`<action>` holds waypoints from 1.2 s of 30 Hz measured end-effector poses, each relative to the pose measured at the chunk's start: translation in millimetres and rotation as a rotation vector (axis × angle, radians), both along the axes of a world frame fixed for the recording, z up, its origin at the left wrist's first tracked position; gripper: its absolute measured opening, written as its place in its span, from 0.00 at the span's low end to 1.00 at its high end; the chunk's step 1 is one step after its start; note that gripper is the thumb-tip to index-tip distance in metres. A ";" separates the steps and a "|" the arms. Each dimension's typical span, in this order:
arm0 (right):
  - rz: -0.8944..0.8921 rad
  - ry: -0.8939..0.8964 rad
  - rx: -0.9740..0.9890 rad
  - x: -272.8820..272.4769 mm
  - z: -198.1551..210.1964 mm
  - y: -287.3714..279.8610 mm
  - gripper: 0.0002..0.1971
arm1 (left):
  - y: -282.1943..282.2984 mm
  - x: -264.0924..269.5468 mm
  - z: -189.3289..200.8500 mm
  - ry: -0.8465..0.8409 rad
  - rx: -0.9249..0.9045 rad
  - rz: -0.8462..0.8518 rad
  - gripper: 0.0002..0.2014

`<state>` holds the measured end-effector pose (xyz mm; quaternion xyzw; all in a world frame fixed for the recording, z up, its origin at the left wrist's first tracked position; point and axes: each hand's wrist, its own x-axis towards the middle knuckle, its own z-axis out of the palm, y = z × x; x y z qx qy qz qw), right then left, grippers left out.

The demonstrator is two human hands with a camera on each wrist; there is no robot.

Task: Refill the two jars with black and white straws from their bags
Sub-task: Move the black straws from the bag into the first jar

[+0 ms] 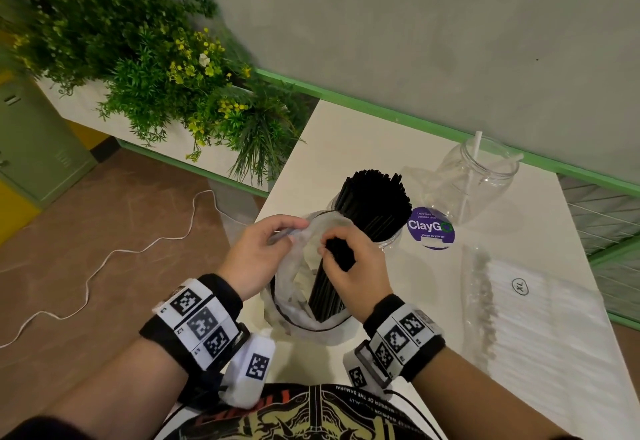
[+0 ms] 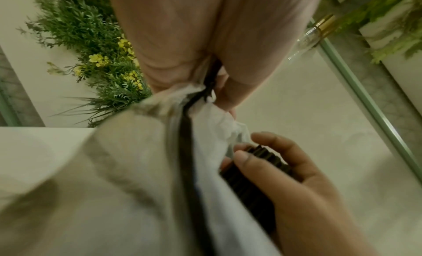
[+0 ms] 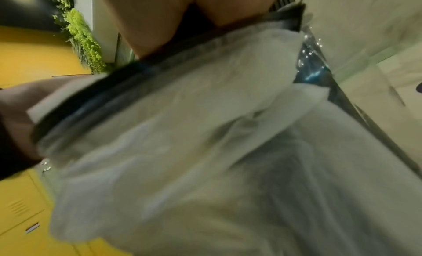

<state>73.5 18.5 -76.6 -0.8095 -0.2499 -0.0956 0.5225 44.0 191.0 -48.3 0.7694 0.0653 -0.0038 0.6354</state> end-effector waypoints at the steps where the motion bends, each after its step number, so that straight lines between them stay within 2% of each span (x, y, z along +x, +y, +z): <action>1: -0.018 -0.011 -0.006 1.2 -2.7 -0.8 0.10 | -2.4 -2.0 -0.4 -0.014 0.008 0.001 0.11; 4: -0.030 -0.002 0.007 4.9 4.0 -2.2 0.08 | -4.7 -8.6 0.1 -0.072 0.056 -0.005 0.09; 8: -0.049 0.048 0.097 12.7 41.3 -5.5 0.10 | 0.6 -10.1 -3.8 -0.186 0.363 -0.151 0.25; 10: -0.057 0.112 0.220 18.7 69.4 -10.2 0.12 | 3.5 -7.3 -8.8 -0.193 0.489 -0.184 0.28; 14: -0.043 0.119 0.359 35.5 120.4 -28.7 0.11 | 9.1 -3.0 -15.6 -0.129 0.713 -0.097 0.29; 17: -0.075 0.097 0.437 48.1 144.6 -44.4 0.10 | 9.9 -10.4 -10.0 -0.307 0.863 0.015 0.30; 19: -0.096 0.085 0.486 55.2 154.1 -52.1 0.10 | 8.0 -17.8 -8.7 -0.380 0.916 -0.108 0.36; 21: -0.114 0.065 0.496 61.3 158.9 -56.4 0.09 | 5.4 -20.9 -15.8 -0.296 0.989 -0.293 0.44; 23: -0.133 0.050 0.490 66.4 159.9 -56.5 0.09 | 2.8 -17.2 -31.9 -0.109 1.047 -0.387 0.50; 26: -0.138 0.046 0.493 72.5 160.0 -51.5 0.09 | 3.0 -6.3 -66.1 0.128 1.116 -0.455 0.53; 29: -0.145 0.018 0.478 78.0 164.1 -44.7 0.10 | 4.1 -4.9 -95.6 0.365 1.102 -0.560 0.51; 32: -0.162 0.005 0.420 82.6 167.6 -40.8 0.11 | 5.0 -4.7 -107.0 0.449 1.000 -0.594 0.46; 36: -0.169 0.003 0.381 86.0 170.1 -41.9 0.11 | 11.0 7.4 -97.0 0.418 0.784 -0.454 0.43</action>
